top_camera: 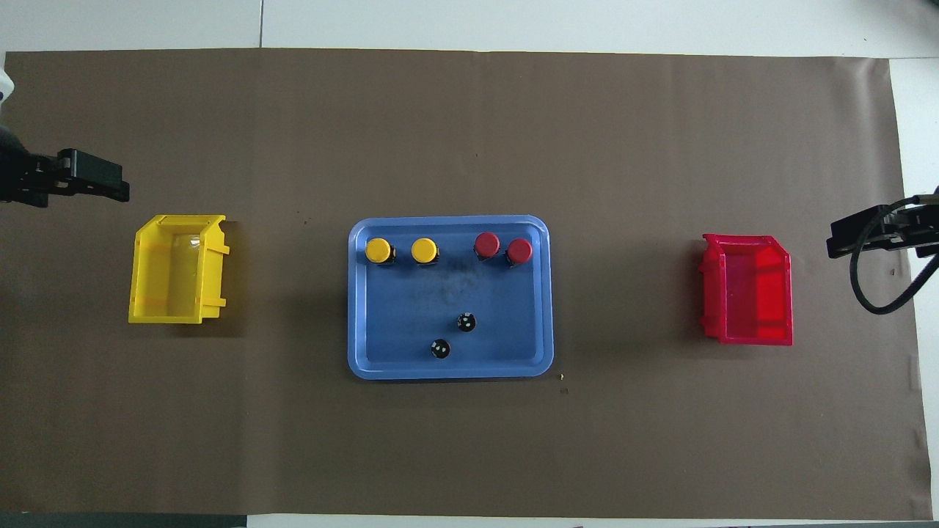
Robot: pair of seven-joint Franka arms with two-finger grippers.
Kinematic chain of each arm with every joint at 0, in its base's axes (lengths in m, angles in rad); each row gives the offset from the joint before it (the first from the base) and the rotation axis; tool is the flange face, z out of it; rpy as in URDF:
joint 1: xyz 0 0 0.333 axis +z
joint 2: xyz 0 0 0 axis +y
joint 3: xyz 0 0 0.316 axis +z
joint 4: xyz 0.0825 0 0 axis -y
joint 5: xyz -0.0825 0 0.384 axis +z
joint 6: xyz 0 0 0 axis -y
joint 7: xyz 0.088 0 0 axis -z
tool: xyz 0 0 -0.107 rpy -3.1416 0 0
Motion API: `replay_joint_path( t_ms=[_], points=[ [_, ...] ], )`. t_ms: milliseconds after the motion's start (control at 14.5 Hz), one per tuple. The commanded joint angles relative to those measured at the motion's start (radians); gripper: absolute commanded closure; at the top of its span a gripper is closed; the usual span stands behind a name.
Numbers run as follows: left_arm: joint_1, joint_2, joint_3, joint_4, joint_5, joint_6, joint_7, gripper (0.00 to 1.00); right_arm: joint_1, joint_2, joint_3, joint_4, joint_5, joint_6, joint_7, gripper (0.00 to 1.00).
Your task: Sort red and yellow buttons by color
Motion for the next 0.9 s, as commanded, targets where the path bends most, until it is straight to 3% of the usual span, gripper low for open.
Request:
replay_joint_path(
  t_ms=[0, 621, 828],
  points=[
    [-0.003, 0.007, -0.004, 0.027, 0.021, -0.037, 0.012, 0.00, -0.004, -0.014, 0.002, -0.013, 0.012, 0.009, -0.017, 0.00],
    [-0.002, 0.001, -0.004, 0.026, 0.018, -0.058, 0.012, 0.00, -0.002, -0.019, 0.001, -0.015, 0.012, -0.020, -0.029, 0.00],
    [0.006, 0.001, -0.004, 0.024, 0.018, -0.058, 0.013, 0.00, -0.002, -0.013, 0.043, -0.018, 0.014, 0.033, -0.048, 0.00]
  ],
)
